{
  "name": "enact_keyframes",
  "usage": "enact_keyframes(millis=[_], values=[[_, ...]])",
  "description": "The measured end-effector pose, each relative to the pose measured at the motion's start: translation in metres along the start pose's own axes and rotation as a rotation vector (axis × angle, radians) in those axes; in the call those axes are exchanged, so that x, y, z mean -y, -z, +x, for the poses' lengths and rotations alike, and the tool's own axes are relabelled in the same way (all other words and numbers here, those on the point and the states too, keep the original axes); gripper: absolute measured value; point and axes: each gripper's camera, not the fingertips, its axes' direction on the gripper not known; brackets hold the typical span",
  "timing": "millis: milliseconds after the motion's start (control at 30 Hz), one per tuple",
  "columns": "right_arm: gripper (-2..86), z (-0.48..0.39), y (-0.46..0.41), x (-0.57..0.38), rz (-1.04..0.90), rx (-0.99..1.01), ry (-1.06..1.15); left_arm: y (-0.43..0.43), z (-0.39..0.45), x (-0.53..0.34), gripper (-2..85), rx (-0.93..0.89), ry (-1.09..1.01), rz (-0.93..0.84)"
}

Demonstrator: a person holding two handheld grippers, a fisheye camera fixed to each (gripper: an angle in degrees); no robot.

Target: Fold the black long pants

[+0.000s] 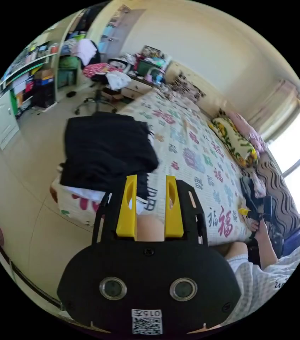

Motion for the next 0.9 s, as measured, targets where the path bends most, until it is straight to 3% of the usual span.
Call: enact_keyframes(millis=[200, 367, 600, 833, 900], values=[[8.6, -0.053, -0.154, 0.117, -0.147, 0.07, 0.169, 0.069, -0.08, -0.017, 13.4, 0.084, 0.079, 0.077], [10.3, -0.068, -0.268, 0.192, -0.258, 0.023, 0.138, 0.108, -0.124, -0.018, 13.2, 0.165, 0.107, 0.142], [4.6, -0.027, -0.397, 0.246, -0.351, 0.056, -0.149, 0.14, -0.179, -0.008, 5.7, -0.091, 0.181, 0.117], [0.9, -0.009, -0.381, 0.236, -0.16, 0.227, -0.021, 0.217, -0.162, 0.025, 2.3, -0.313, 0.02, 0.297], [0.4, 0.008, -0.359, 0.216, -0.083, 0.306, -0.017, 0.239, -0.126, 0.049, 1.9, -0.434, -0.128, 0.338]])
